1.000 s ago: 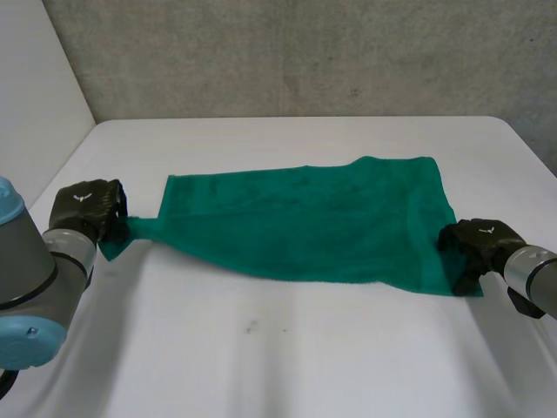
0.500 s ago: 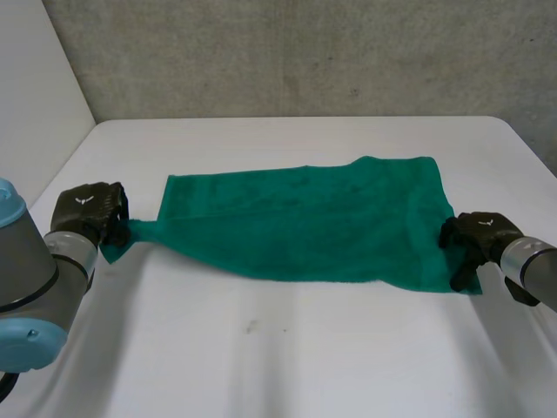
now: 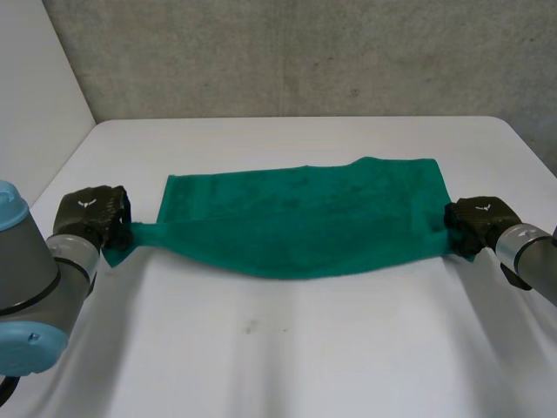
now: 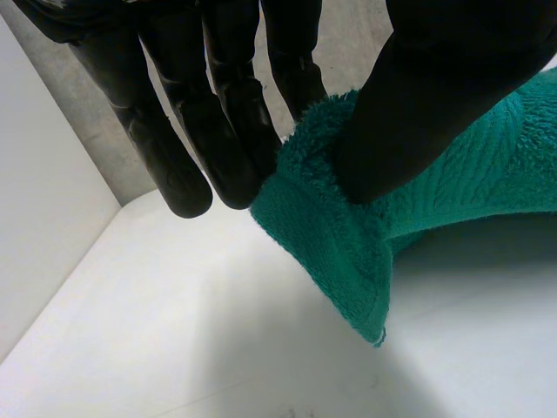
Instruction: Fold the towel.
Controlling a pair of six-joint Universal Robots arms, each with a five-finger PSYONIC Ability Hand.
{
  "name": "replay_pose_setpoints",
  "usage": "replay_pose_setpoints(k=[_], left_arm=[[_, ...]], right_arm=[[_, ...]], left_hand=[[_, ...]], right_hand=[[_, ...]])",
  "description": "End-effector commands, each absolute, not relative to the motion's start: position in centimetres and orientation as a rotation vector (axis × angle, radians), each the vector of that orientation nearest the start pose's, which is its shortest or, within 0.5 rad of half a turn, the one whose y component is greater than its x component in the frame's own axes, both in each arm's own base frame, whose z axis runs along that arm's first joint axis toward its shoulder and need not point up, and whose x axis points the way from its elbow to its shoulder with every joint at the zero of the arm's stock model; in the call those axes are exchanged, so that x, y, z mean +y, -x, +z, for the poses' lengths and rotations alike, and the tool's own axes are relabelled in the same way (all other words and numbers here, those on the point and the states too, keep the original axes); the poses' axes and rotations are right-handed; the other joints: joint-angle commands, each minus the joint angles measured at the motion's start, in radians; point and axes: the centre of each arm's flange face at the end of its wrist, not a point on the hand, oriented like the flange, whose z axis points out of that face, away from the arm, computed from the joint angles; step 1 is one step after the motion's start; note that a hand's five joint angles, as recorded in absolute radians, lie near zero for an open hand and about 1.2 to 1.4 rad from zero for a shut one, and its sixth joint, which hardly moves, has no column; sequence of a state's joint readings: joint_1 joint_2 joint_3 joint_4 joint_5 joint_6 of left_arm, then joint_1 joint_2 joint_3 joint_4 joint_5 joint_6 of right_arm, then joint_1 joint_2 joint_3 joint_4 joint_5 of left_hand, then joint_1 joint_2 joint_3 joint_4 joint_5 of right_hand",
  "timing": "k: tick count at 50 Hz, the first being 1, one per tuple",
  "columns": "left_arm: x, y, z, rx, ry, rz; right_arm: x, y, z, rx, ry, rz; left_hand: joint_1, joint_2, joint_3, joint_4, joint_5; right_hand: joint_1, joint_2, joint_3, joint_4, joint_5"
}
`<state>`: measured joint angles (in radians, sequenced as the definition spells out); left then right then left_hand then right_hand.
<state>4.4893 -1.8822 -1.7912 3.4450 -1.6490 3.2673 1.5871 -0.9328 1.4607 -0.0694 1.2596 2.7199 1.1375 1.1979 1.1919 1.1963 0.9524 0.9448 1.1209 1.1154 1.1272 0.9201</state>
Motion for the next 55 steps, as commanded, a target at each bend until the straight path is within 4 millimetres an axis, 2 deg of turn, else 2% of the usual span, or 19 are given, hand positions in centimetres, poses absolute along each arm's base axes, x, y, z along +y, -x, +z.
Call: replay_pose_setpoints(k=[1, 5, 9, 10, 13, 14, 16, 20, 23, 29, 34, 37, 39, 42, 45, 46, 50, 53, 55], left_arm=[[-28.4, 19.2, 17.0, 2.466, -0.369, -1.899], [-26.8, 18.8, 17.3, 2.52, -0.388, -1.809], [-24.4, 18.2, 17.5, 2.61, -0.424, -1.657], [-23.8, 18.1, 17.5, 2.628, -0.448, -1.622], [-21.4, 17.8, 17.5, 2.665, -0.59, -1.5], [-20.9, 17.8, 17.4, 2.667, -0.632, -1.473], [-19.4, 17.6, 17.1, 2.663, -0.748, -1.394], [-18.3, 17.6, 16.9, 2.63, -0.854, -1.355], [-18.4, 17.7, 17.1, 2.612, -0.869, -1.371], [-21.2, 18.3, 18.2, 2.53, -0.842, -1.506], [-24.4, 19.2, 18.9, 2.45, -0.824, -1.631], [-26.1, 19.7, 18.9, 2.409, -0.814, -1.691], [-27.8, 20.5, 18.8, 2.368, -0.814, -1.741], [-29.6, 21.6, 18.2, 2.351, -0.826, -1.758], [-30.9, 22.5, 17.5, 2.343, -0.825, -1.754], [-31.3, 22.7, 17.2, 2.342, -0.82, -1.75], [-33.7, 23.6, 15.6, 2.339, -0.795, -1.741], [-34.4, 23.8, 15.0, 2.344, -0.791, -1.744], [-35.4, 24.4, 13.9, 2.349, -0.791, -1.746]], right_arm=[[-36.7, -16.0, 15.7, 2.461, 0.795, -1.777], [-35.3, -15.8, 18.1, 2.461, 0.826, -1.797], [-33.1, -15.6, 19.4, 2.52, 0.933, -1.695], [-32.1, -15.5, 19.5, 2.554, 1.004, -1.634], [-31.1, -15.2, 19.4, 2.589, 1.09, -1.554], [-29.8, -14.4, 19.0, 2.648, 1.227, -1.423], [-28.9, -13.9, 18.7, 2.684, 1.323, -1.325], [-27.7, -13.0, 18.1, 2.744, 1.484, -1.159], [-28.0, -12.8, 18.2, 2.766, 1.489, -1.172], [-29.7, -12.8, 18.4, 2.774, 1.382, -1.314], [-32.7, -13.0, 18.4, 2.758, 1.175, -1.479], [-34.0, -13.0, 18.4, 2.74, 1.094, -1.518], [-35.4, -13.0, 18.1, 2.727, 1.037, -1.535], [-37.0, -13.1, 17.4, 2.723, 0.99, -1.545], [-37.6, -13.4, 17.1, 2.711, 0.986, -1.551], [-38.5, -14.0, 16.5, 2.695, 0.979, -1.558], [-39.8, -15.2, 16.0, 2.66, 0.96, -1.586], [-40.7, -15.5, 15.6, 2.648, 0.929, -1.607], [-41.4, -15.6, 15.3, 2.648, 0.9, -1.62]], left_hand=[[0.259, 0.198, 0.204, 0.2, 0.269], [0.259, 0.198, 0.204, 0.2, 0.269], [0.259, 0.198, 0.204, 0.2, 0.269], [0.259, 0.198, 0.204, 0.2, 0.269], [0.259, 0.198, 0.204, 0.2, 0.269], [0.259, 0.198, 0.204, 0.2, 0.269], [0.259, 0.198, 0.204, 0.2, 0.269], [0.259, 0.198, 0.204, 0.2, 0.269], [0.259, 0.198, 0.204, 0.2, 0.269], [0.259, 0.198, 0.204, 0.2, 0.269], [0.259, 0.198, 0.204, 0.2, 0.269], [0.259, 0.198, 0.204, 0.2, 0.269], [0.259, 0.198, 0.204, 0.2, 0.269], [0.259, 0.198, 0.204, 0.2, 0.269], [0.259, 0.198, 0.204, 0.2, 0.269], [0.259, 0.198, 0.204, 0.2, 0.269], [0.259, 0.198, 0.204, 0.2, 0.269], [0.259, 0.198, 0.204, 0.2, 0.269], [0.259, 0.198, 0.204, 0.2, 0.269]], right_hand=[[0.451, 0.275, 0.281, 0.269, 0.302], [0.451, 0.275, 0.281, 0.269, 0.302], [0.451, 0.275, 0.281, 0.269, 0.302], [0.451, 0.275, 0.281, 0.269, 0.302], [0.451, 0.275, 0.281, 0.269, 0.302], [0.451, 0.275, 0.281, 0.269, 0.302], [0.451, 0.275, 0.281, 0.269, 0.302], [0.451, 0.275, 0.281, 0.269, 0.302], [0.451, 0.275, 0.281, 0.269, 0.302], [0.451, 0.275, 0.281, 0.269, 0.302], [0.451, 0.275, 0.281, 0.269, 0.302], [0.451, 0.275, 0.281, 0.269, 0.302], [0.451, 0.275, 0.281, 0.269, 0.302], [0.451, 0.275, 0.281, 0.269, 0.302], [0.451, 0.275, 0.281, 0.269, 0.302], [0.451, 0.275, 0.281, 0.269, 0.302], [0.451, 0.275, 0.281, 0.269, 0.302], [0.451, 0.275, 0.281, 0.269, 0.302], [0.451, 0.275, 0.281, 0.269, 0.302]])
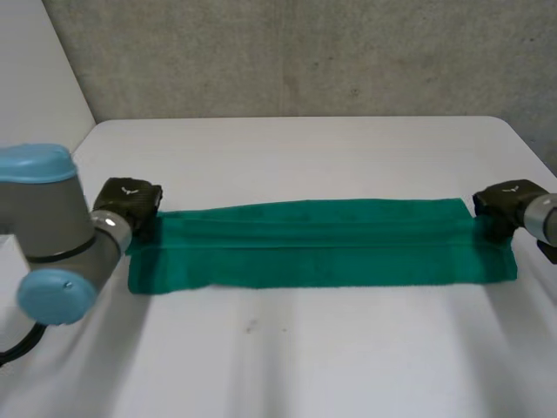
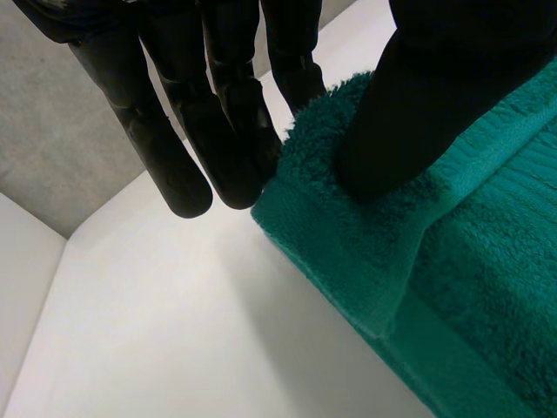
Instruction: Fold the towel.
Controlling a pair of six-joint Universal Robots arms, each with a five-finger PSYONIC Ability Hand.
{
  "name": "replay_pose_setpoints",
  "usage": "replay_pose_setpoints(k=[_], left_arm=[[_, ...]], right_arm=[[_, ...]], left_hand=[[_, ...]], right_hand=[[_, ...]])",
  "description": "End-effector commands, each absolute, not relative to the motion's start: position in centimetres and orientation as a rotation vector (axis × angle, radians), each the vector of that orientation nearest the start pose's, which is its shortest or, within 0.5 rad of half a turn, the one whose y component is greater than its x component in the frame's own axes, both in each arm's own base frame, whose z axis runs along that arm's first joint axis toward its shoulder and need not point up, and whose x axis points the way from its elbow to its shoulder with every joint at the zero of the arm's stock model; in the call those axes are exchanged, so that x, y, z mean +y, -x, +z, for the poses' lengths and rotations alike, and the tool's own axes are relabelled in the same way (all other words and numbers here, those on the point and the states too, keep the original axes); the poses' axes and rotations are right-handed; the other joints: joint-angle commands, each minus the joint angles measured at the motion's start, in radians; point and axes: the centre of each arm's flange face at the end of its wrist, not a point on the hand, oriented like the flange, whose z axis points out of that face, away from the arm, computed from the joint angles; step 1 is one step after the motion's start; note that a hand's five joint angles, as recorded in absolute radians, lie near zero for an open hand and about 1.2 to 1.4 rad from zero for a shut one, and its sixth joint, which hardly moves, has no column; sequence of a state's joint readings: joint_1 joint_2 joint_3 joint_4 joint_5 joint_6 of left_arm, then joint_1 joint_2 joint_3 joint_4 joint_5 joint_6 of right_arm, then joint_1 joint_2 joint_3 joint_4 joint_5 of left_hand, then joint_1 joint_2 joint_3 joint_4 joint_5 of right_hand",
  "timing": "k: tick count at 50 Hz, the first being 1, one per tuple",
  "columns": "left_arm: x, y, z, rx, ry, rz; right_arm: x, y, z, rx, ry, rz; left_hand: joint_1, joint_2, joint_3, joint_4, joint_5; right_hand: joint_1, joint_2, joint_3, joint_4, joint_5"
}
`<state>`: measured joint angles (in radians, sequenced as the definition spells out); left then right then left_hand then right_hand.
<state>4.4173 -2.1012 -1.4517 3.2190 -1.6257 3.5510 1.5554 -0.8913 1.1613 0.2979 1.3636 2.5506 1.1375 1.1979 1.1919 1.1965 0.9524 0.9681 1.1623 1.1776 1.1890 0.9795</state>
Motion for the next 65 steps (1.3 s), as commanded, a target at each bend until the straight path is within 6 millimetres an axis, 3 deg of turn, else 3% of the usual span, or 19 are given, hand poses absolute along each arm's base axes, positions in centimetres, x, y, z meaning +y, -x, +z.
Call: replay_pose_setpoints(k=[1, 9, 10, 12, 13, 14, 15, 17, 19, 26, 29, 36, 43, 46, 52, 58, 65], left_arm=[[-35.7, 24.5, 13.7, 2.349, -0.789, -1.748], [-37.0, 25.5, 12.5, 2.323, -0.796, -1.796], [-37.1, 25.7, 12.6, 2.304, -0.798, -1.821], [-37.3, 26.1, 12.7, 2.272, -0.798, -1.866], [-37.3, 26.2, 12.8, 2.263, -0.802, -1.875], [-37.3, 26.3, 12.8, 2.258, -0.804, -1.881], [-37.3, 26.3, 12.8, 2.258, -0.804, -1.881], [-36.9, 26.9, 13.0, 2.248, -0.816, -1.898], [-36.6, 27.1, 13.1, 2.248, -0.824, -1.901], [-35.4, 27.1, 14.2, 2.243, -0.844, -1.912], [-34.9, 27.0, 14.6, 2.248, -0.85, -1.912], [-34.5, 27.0, 13.3, 2.275, -0.877, -1.871], [-35.8, 27.5, 11.7, 2.213, -0.943, -1.838], [-36.7, 27.7, 11.6, 2.176, -0.945, -1.857], [-39.2, 28.5, 13.1, 2.057, -0.879, -2.004], [-41.8, 28.6, 14.1, 1.968, -0.803, -2.096], [-42.1, 28.6, 15.1, 1.983, -0.742, -2.156]], right_arm=[[-41.9, -15.6, 15.0, 2.646, 0.874, -1.631], [-43.7, -16.9, 13.6, 2.636, 0.864, -1.679], [-44.0, -17.0, 13.5, 2.646, 0.855, -1.696], [-44.3, -17.0, 13.5, 2.66, 0.843, -1.713], [-44.5, -17.0, 13.7, 2.671, 0.826, -1.735], [-44.5, -17.0, 13.7, 2.671, 0.826, -1.735], [-44.7, -16.9, 13.8, 2.673, 0.818, -1.753], [-44.7, -17.1, 13.9, 2.67, 0.815, -1.77], [-44.8, -17.3, 14.0, 2.656, 0.807, -1.79], [-44.3, -17.3, 13.8, 2.653, 0.816, -1.77], [-42.9, -17.8, 14.9, 2.613, 0.869, -1.735], [-41.8, -18.2, 14.1, 2.594, 0.966, -1.671], [-42.0, -19.0, 13.7, 2.571, 1.053, -1.691], [-42.9, -19.1, 13.3, 2.559, 1.039, -1.724], [-45.9, -19.3, 14.6, 2.439, 0.951, -2.002], [-47.9, -19.2, 14.7, 2.369, 0.811, -2.16], [-48.6, -18.8, 15.7, 2.321, 0.595, -2.232]], left_hand=[[0.259, 0.198, 0.204, 0.2, 0.269], [0.259, 0.198, 0.204, 0.2, 0.269], [0.242, 0.181, 0.187, 0.183, 0.252], [-0.059, -0.12, -0.114, -0.118, -0.049], [-0.215, -0.275, -0.269, -0.274, -0.204], [-0.37, -0.431, -0.425, -0.429, -0.36], [-0.372, -0.432, -0.426, -0.431, -0.361], [-0.81, -0.871, -0.865, -0.869, -0.8], [-0.897, -0.957, -0.951, -0.956, -0.886], [-0.918, -0.979, -0.973, -0.977, -0.908], [-0.921, -0.981, -0.975, -0.98, -0.91], [-0.918, -0.979, -0.973, -0.977, -0.908], [-0.912, -0.973, -0.967, -0.971, -0.902], [-0.906, -0.967, -0.961, -0.965, -0.896], [-0.868, -0.929, -0.923, -0.927, -0.858], [-0.818, -0.879, -0.873, -0.877, -0.808], [-0.821, -0.882, -0.876, -0.88, -0.811]], right_hand=[[0.428, 0.234, 0.219, 0.207, 0.242], [0.426, 0.232, 0.217, 0.205, 0.24], [0.246, 0.052, 0.037, 0.025, 0.06], [-0.033, -0.227, -0.243, -0.254, -0.219], [-0.389, -0.583, -0.599, -0.61, -0.575], [-0.393, -0.587, -0.602, -0.614, -0.579], [-0.561, -0.756, -0.771, -0.782, -0.747], [-0.636, -0.83, -0.845, -0.857, -0.822], [-0.771, -0.965, -0.98, -0.992, -0.957], [-0.794, -0.988, -1.003, -1.014, -0.979], [-0.794, -0.988, -1.003, -1.014, -0.979], [-0.794, -0.988, -1.003, -1.014, -0.979], [-0.794, -0.988, -1.003, -1.014, -0.979], [-0.794, -0.988, -1.003, -1.014, -0.979], [-0.794, -0.988, -1.003, -1.014, -0.979], [-0.794, -0.988, -1.003, -1.014, -0.979], [-0.794, -0.988, -1.003, -1.014, -0.979]])
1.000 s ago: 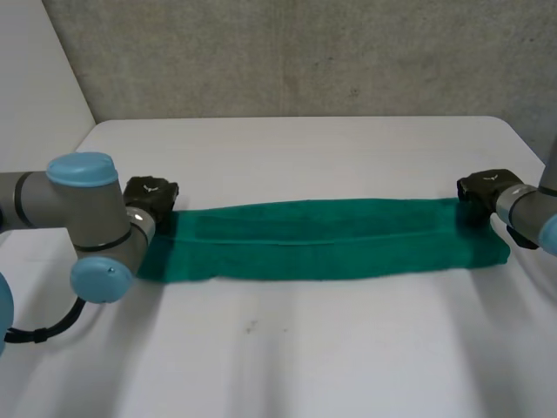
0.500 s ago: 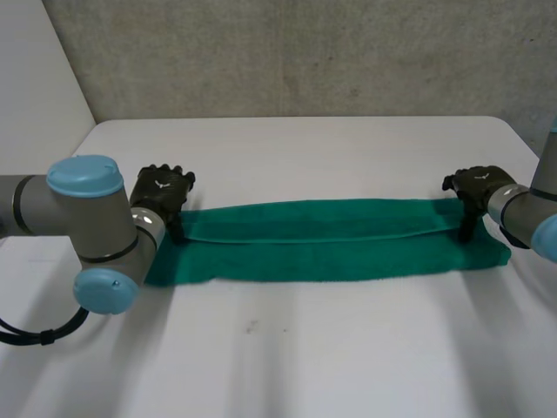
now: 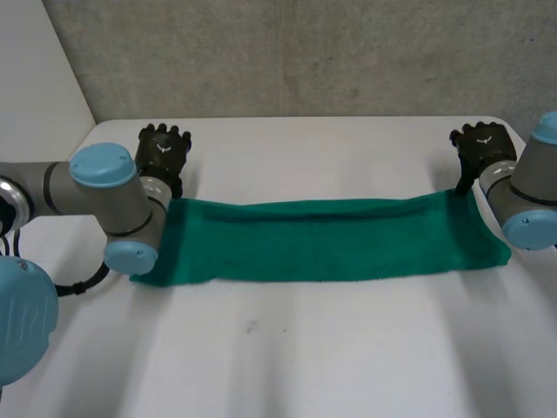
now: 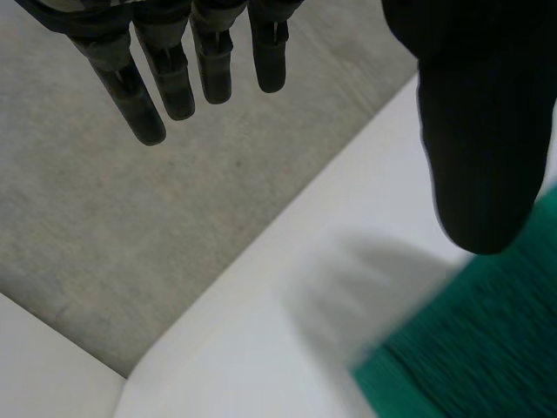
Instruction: Fold the towel.
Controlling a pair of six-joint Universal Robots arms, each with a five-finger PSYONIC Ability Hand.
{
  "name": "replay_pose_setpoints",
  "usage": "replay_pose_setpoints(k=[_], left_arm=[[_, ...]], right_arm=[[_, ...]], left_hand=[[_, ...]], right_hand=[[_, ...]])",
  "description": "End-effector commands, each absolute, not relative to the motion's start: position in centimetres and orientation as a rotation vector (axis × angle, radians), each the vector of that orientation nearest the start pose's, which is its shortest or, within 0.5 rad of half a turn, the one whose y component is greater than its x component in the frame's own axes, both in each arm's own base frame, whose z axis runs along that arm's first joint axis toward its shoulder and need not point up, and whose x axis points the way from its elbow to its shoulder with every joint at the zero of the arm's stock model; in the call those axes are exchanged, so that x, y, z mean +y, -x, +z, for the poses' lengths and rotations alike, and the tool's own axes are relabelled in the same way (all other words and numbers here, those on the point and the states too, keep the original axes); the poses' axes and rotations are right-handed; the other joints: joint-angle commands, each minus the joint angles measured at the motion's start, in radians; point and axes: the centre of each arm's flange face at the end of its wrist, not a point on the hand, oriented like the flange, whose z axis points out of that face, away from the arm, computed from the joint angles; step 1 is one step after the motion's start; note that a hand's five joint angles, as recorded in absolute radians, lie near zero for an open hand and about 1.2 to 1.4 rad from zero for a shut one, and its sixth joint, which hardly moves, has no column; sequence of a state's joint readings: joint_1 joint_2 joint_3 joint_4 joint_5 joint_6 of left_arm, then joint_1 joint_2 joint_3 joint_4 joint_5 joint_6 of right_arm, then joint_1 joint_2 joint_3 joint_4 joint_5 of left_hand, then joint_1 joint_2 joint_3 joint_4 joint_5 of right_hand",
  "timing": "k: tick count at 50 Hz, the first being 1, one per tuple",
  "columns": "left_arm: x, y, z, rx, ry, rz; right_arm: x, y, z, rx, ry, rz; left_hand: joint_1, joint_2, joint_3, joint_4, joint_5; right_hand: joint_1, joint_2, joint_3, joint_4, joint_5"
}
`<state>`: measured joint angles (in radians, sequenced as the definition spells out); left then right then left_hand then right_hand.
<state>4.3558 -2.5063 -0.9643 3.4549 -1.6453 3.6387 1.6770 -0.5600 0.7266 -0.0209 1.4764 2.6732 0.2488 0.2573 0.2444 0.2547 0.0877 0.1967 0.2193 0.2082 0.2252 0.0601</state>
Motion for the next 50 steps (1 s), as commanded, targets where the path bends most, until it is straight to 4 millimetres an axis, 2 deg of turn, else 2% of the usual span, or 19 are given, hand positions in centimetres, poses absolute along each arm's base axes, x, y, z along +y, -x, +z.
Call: replay_pose_setpoints(k=[1, 5, 6, 8, 10, 12, 13, 15, 17, 22, 29, 33, 34, 35, 37, 44, 50], left_arm=[[-41.9, 28.6, 15.2, 1.991, -0.742, -2.158], [-40.6, 28.2, 15.9, 2.015, -0.751, -2.141], [-39.9, 27.9, 16.0, 2.031, -0.756, -2.125], [-39.1, 27.6, 16.1, 2.049, -0.764, -2.105], [-37.8, 27.1, 16.2, 2.081, -0.775, -2.073], [-36.8, 26.8, 16.4, 2.099, -0.783, -2.054], [-36.4, 26.6, 16.3, 2.11, -0.79, -2.043], [-35.0, 26.1, 16.2, 2.138, -0.804, -2.009], [-34.1, 25.8, 16.2, 2.153, -0.813, -1.992], [-32.1, 25.1, 16.1, 2.189, -0.83, -1.95], [-30.5, 25.0, 15.2, 2.23, -0.86, -1.903], [-30.1, 24.9, 14.8, 2.244, -0.871, -1.884], [-30.0, 24.9, 14.8, 2.246, -0.872, -1.883], [-30.0, 24.9, 14.8, 2.246, -0.872, -1.883], [-30.0, 24.8, 14.6, 2.251, -0.872, -1.875], [-29.8, 24.5, 15.1, 2.244, -0.86, -1.88], [-29.3, 24.2, 15.6, 2.239, -0.853, -1.886]], right_arm=[[-48.6, -18.8, 15.7, 2.321, 0.595, -2.232], [-48.0, -18.8, 15.7, 2.354, 0.59, -2.184], [-46.9, -18.7, 16.3, 2.401, 0.603, -2.121], [-46.4, -18.5, 16.5, 2.424, 0.61, -2.083], [-44.1, -18.3, 17.0, 2.483, 0.661, -1.927], [-43.4, -18.4, 17.2, 2.487, 0.682, -1.891], [-42.1, -18.6, 17.4, 2.485, 0.729, -1.821], [-40.8, -18.8, 17.5, 2.474, 0.773, -1.762], [-39.4, -18.4, 17.3, 2.481, 0.803, -1.698], [-38.0, -16.0, 15.5, 2.577, 0.825, -1.593], [-38.0, -15.2, 14.3, 2.607, 0.839, -1.581], [-38.8, -13.6, 14.0, 2.629, 0.794, -1.627], [-39.0, -13.2, 13.8, 2.636, 0.783, -1.631], [-39.0, -13.2, 13.8, 2.636, 0.783, -1.631], [-39.3, -12.3, 13.7, 2.654, 0.76, -1.637], [-40.7, -8.2, 14.3, 2.761, 0.686, -1.725], [-41.7, -4.3, 14.9, 2.918, 0.801, -1.786]], left_hand=[[0.067, 0.059, 0.072, 0.062, 0.054], [0.053, 0.044, 0.057, 0.047, 0.039], [0.044, 0.036, 0.048, 0.038, 0.031], [0.032, 0.024, 0.037, 0.026, 0.019], [-0.003, -0.011, 0.002, -0.009, -0.016], [-0.009, -0.017, -0.004, -0.015, -0.022], [-0.009, -0.017, -0.004, -0.015, -0.022], [-0.026, -0.035, -0.022, -0.032, -0.04], [-0.029, -0.038, -0.025, -0.035, -0.043], [-0.05, -0.058, -0.046, -0.056, -0.063], [-0.056, -0.064, -0.051, -0.062, -0.069], [-0.059, -0.067, -0.054, -0.065, -0.072], [-0.059, -0.067, -0.054, -0.065, -0.072], [-0.059, -0.067, -0.054, -0.065, -0.072], [-0.059, -0.067, -0.054, -0.065, -0.072], [-0.065, -0.073, -0.06, -0.071, -0.078], [-0.071, -0.079, -0.066, -0.076, -0.084]], right_hand=[[-0.022, -0.045, -0.034, -0.051, -0.06], [-0.022, -0.045, -0.034, -0.051, -0.06], [-0.022, -0.045, -0.034, -0.051, -0.06], [-0.022, -0.045, -0.034, -0.051, -0.06], [-0.022, -0.045, -0.034, -0.051, -0.06], [-0.022, -0.045, -0.034, -0.051, -0.06], [-0.022, -0.045, -0.034, -0.051, -0.06], [-0.022, -0.045, -0.034, -0.051, -0.06], [-0.009, -0.032, -0.021, -0.038, -0.047], [0.073, 0.05, 0.062, 0.045, 0.035], [0.182, 0.159, 0.17, 0.153, 0.144], [0.416, 0.393, 0.404, 0.387, 0.378], [0.582, 0.56, 0.571, 0.554, 0.544], [0.584, 0.561, 0.573, 0.556, 0.546], [1.197, 1.174, 1.185, 1.168, 1.159], [1.2, 1.177, 1.188, 1.171, 1.162], [1.2, 1.177, 1.188, 1.171, 1.162]])
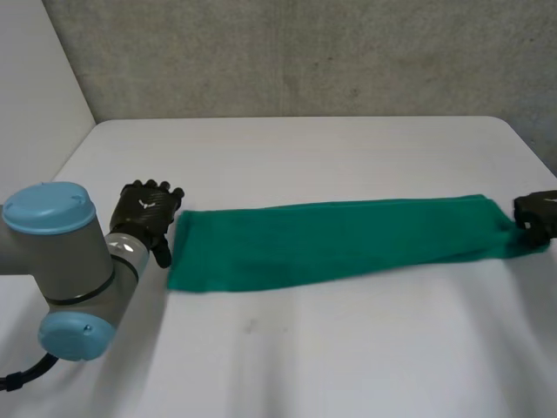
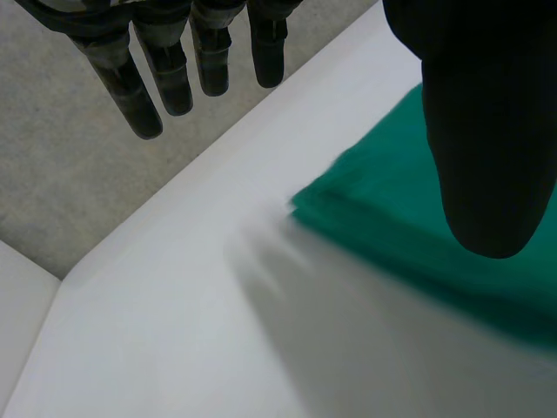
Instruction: Fold the towel.
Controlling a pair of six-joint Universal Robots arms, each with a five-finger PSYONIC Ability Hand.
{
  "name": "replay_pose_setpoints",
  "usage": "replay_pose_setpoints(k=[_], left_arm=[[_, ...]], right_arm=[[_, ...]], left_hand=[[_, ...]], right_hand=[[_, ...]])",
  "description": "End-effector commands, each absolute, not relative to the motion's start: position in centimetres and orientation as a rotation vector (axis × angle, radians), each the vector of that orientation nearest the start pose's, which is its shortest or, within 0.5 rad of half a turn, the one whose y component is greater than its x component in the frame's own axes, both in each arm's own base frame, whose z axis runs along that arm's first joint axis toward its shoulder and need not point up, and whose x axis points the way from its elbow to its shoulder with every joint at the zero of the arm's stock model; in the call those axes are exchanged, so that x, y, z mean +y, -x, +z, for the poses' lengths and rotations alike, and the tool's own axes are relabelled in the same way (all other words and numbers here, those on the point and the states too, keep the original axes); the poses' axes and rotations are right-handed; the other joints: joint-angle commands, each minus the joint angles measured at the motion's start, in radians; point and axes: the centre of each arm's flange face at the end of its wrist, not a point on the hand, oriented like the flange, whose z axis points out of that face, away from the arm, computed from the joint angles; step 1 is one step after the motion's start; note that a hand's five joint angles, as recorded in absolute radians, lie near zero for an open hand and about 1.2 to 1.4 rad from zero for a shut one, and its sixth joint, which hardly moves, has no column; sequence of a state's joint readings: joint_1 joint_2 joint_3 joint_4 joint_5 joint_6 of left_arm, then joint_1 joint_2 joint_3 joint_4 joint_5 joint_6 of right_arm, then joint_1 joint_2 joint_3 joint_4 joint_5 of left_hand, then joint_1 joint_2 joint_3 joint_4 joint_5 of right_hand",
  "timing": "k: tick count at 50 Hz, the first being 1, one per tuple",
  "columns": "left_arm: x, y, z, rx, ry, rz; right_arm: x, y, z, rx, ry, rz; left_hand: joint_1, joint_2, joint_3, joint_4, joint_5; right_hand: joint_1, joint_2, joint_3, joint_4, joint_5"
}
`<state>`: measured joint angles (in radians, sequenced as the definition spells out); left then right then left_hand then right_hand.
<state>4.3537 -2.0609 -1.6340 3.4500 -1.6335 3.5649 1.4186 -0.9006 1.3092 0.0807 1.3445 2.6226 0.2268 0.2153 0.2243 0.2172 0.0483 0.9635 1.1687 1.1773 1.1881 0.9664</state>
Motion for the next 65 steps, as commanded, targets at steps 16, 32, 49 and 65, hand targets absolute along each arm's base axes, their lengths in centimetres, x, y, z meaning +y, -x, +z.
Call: replay_pose_setpoints(k=[16, 32, 49, 65], left_arm=[[-27.9, 23.5, 17.1, 2.24, -0.81, -1.921], [-26.9, 23.4, 18.2, 2.303, -0.72, -1.993], [-25.1, 27.1, 19.4, 2.262, -0.857, -2.113], [-23.9, 29.4, 18.2, 2.287, -0.958, -2.106]], right_arm=[[-38.0, -21.3, 22.3, 2.137, 1.154, -2.083], [-23.2, -39.6, 15.5, 1.366, 1.666, -1.698], [-27.5, -32.5, 16.1, 1.973, 1.39, -1.74], [-30.3, -23.4, 11.7, 2.369, 1.195, -1.636]], left_hand=[[-0.051, -0.04, -0.049, -0.042, -0.048], [-0.051, -0.04, -0.049, -0.042, -0.048], [-0.049, -0.037, -0.046, -0.039, -0.045], [-0.043, -0.031, -0.04, -0.033, -0.039]], right_hand=[[0.433, 0.228, 0.219, 0.208, 0.255], [0.309, 0.103, 0.095, 0.084, 0.131], [-0.789, -0.994, -1.003, -1.014, -0.966], [0.239, 0.034, 0.026, 0.015, 0.062]])
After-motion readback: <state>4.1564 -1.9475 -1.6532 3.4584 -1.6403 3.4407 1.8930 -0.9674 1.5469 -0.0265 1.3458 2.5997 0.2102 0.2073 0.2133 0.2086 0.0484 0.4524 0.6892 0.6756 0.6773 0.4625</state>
